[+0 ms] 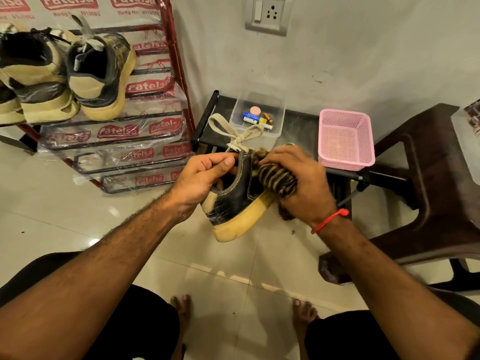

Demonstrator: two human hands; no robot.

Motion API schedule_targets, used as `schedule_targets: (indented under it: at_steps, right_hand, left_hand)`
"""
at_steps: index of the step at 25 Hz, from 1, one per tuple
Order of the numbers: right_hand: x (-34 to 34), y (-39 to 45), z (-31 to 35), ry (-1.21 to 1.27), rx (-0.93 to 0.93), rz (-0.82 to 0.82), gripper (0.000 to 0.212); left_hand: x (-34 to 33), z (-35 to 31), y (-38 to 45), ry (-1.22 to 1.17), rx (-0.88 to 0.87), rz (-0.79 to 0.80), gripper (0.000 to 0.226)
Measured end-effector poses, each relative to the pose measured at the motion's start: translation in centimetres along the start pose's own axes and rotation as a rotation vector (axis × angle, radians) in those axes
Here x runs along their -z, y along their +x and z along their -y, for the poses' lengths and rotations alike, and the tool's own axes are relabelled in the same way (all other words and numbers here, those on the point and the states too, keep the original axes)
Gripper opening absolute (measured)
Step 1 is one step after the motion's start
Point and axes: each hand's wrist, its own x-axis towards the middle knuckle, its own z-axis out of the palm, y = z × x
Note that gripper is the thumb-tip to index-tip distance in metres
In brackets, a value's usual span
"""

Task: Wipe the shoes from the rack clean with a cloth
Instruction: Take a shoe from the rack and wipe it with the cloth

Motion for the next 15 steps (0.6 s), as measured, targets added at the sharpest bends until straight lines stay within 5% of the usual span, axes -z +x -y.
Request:
schedule_targets:
  at_steps: [6, 15]
  right_hand:
    - [-2.4, -1.1, 3.0, 0.034, 0.434, 0.282, 0.032]
    - [2.4, 0.3, -5.6, -0.13, -0.342, -0.017, 0.031]
  left_hand:
    - [1.2, -0.1, 0.0, -0.061, 0.031, -0.002, 0.04]
    - [0.6, -0.6, -0.2, -0.092, 0.059, 0.05, 0.04]
